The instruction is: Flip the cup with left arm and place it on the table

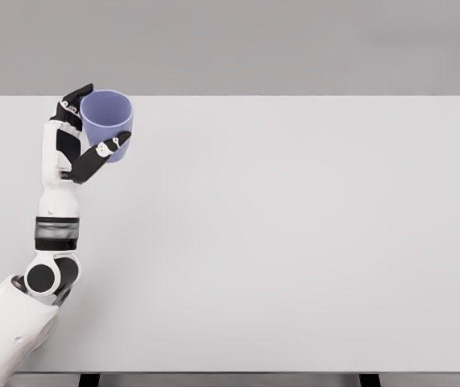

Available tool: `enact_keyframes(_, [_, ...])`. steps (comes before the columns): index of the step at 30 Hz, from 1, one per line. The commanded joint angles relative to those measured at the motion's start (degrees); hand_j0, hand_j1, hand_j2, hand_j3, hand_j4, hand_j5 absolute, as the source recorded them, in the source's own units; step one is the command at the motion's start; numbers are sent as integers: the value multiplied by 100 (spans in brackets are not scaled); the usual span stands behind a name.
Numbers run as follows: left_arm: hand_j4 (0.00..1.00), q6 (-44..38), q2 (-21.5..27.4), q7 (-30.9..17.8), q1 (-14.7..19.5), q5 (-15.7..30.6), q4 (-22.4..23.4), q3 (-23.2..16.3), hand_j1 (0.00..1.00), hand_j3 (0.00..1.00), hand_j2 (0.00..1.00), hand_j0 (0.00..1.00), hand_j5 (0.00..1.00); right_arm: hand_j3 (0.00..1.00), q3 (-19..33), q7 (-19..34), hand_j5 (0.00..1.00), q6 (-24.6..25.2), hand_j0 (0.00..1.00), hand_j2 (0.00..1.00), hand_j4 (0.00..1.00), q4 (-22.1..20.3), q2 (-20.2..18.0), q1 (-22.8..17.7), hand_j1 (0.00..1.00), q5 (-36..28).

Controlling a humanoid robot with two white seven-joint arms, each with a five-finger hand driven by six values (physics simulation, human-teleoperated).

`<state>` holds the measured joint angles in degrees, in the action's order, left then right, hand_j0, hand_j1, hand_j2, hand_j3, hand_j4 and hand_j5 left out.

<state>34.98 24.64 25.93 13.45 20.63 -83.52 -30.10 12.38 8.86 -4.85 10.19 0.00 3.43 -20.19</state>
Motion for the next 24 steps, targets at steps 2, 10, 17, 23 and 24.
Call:
enact_keyframes(2, [75, 2, 23, 9, 0, -15, -50, -4, 75, 75, 75, 75, 75, 100, 1, 1, 100, 2, 100, 100, 100, 0, 0, 0, 100, -2])
enact_keyframes(10, [84, 2, 49, 26, 0, 11, -129, -4, 84, 84, 84, 84, 84, 100, 1, 1, 100, 2, 100, 100, 100, 0, 0, 0, 100, -2])
enact_keyframes(17, [90, 2, 49, 26, 0, 20, -129, -4, 90, 90, 90, 90, 90, 100, 1, 1, 100, -7, 100, 100, 100, 0, 0, 0, 100, -2])
enact_keyframes(23, [92, 2, 58, 18, -18, 20, -138, -4, 92, 92, 92, 92, 92, 100, -7, 1, 100, -7, 100, 100, 100, 0, 0, 0, 100, 6])
enact_keyframes(24, [92, 2, 58, 18, -18, 20, -156, -4, 92, 92, 92, 92, 92, 100, 1, 1, 100, -7, 100, 100, 100, 0, 0, 0, 100, -2])
